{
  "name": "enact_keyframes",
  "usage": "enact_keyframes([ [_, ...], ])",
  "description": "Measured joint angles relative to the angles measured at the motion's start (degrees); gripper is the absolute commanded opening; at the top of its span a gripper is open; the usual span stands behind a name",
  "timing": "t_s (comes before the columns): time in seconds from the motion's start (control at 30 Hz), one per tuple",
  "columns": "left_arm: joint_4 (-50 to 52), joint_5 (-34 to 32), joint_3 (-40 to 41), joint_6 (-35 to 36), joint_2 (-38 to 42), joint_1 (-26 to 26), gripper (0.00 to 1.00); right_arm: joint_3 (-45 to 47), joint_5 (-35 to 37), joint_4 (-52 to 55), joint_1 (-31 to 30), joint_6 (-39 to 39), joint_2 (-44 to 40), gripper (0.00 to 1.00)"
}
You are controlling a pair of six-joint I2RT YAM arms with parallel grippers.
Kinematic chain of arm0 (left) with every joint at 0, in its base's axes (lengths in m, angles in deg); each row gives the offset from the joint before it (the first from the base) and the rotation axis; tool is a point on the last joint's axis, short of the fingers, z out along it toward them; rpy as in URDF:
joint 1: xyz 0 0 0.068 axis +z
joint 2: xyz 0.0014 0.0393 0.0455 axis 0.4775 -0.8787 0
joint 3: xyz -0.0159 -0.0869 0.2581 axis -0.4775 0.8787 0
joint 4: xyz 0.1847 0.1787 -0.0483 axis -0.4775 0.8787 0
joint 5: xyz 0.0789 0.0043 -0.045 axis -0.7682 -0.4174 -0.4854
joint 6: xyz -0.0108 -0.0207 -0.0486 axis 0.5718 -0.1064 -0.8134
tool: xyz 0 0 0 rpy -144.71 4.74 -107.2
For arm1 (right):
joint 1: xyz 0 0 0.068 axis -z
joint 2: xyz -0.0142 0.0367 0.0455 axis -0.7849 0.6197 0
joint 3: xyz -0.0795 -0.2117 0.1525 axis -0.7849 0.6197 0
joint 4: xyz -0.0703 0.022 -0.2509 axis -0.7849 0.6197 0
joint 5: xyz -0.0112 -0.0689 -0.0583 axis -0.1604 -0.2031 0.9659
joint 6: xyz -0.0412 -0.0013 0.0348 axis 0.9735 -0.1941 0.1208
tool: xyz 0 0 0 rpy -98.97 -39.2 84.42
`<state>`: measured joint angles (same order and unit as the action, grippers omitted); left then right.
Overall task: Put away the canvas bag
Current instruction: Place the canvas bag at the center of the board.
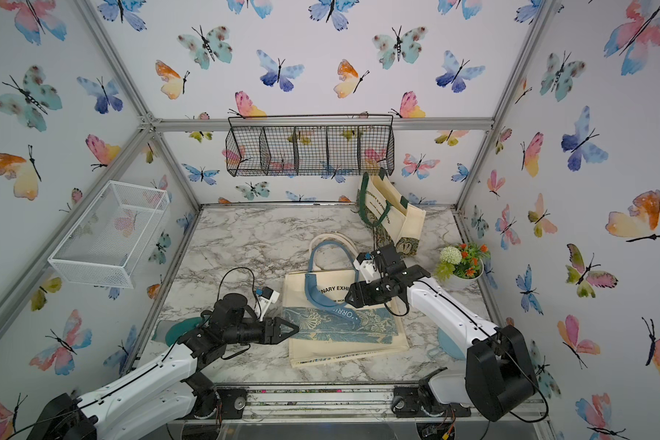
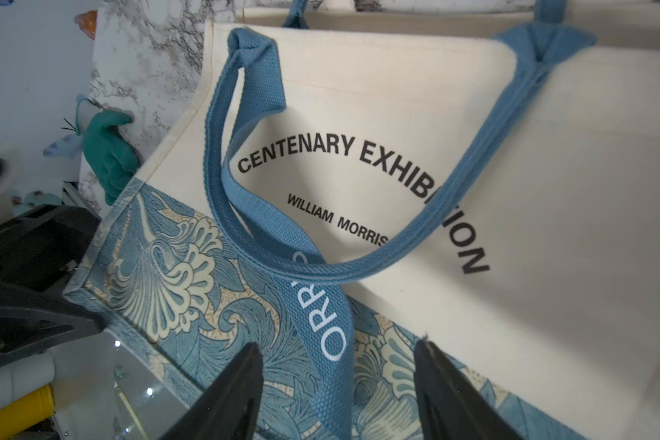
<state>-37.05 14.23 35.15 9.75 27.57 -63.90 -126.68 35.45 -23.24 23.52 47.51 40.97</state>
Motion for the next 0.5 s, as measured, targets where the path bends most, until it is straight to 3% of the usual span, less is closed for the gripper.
enact_keyframes([
  [0.23, 3.5, -1.3, 3.1, 0.1, 4.3, 0.0, 0.59, 5.7, -4.0, -6.9, 3.5, -5.4, -4.2, 0.51],
  [0.3, 3.6, -1.6, 4.0, -0.1, 5.7, 0.0, 0.59, 7.6, -5.3, -8.9, 4.9, -6.6, -4.3, 0.36],
  [0.4, 3.5, -2.0, 5.3, -0.4, 6.5, 0.0, 0.59, 11.1, -7.4, -11.6, 6.5, -8.4, -4.3, 0.04],
  [0.5, 3.5, -2.1, 6.1, -0.5, 6.4, 0.0, 0.59, 13.9, -9.2, -13.7, 7.3, -10.1, -3.9, 0.01],
])
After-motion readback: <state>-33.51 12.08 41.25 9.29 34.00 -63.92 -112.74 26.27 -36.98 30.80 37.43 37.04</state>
